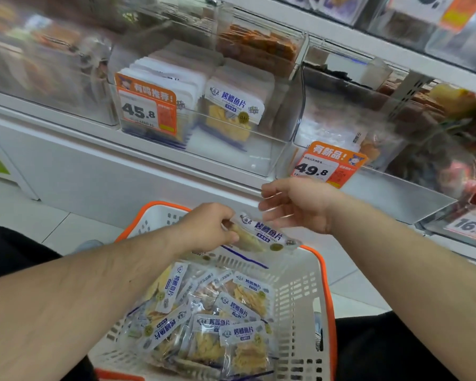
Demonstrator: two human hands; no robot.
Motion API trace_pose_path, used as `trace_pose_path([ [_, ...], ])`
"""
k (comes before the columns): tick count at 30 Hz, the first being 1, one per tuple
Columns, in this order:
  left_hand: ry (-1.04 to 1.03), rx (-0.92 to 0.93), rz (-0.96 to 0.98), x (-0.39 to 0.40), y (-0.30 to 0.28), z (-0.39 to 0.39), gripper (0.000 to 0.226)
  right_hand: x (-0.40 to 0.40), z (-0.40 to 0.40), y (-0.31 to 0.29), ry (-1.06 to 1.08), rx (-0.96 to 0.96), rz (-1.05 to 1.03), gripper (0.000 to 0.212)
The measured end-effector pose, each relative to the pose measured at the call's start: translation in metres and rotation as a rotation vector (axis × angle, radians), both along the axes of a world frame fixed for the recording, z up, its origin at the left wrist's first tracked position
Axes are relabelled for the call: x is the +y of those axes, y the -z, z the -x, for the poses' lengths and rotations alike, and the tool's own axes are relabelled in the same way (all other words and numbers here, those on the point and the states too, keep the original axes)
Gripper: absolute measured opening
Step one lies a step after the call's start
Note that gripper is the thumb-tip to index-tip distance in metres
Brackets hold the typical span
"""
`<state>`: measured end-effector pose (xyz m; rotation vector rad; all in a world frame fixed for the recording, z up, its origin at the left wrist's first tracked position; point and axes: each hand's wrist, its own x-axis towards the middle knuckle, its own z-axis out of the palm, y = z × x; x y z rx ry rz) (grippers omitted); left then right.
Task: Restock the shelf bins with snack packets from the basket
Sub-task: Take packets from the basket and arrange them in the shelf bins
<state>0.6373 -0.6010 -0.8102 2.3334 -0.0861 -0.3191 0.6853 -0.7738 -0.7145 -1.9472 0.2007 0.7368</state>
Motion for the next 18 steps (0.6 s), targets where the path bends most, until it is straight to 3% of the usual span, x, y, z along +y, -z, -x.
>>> trace_pose_path([
  [3, -0.073, 0.001, 0.101, 0.006, -0.005, -0.002, 0.020, -0.005, -0.002, -0.007, -0.148, -0.412, 0.343, 0.017],
  [6, -0.162, -0.018, 0.252, 0.011, -0.014, -0.007, 0.005, -0.002, 0.004, -0.010, -0.363, -0.524, 0.593, 0.029],
  [8, -0.197, -0.025, 0.343, 0.015, -0.020, -0.012, 0.005, 0.004, 0.008, -0.010, -0.444, -0.605, 0.709, 0.023],
  [14, -0.260, -0.108, 0.388, 0.026, -0.044, -0.021, 0.010, 0.027, 0.008, -0.027, -0.466, -0.879, 0.862, 0.011],
  [18, -0.305, -0.260, 0.356, 0.036, -0.074, -0.031, 0.010, 0.041, -0.009, -0.056, -0.461, -0.990, 0.883, 0.023],
])
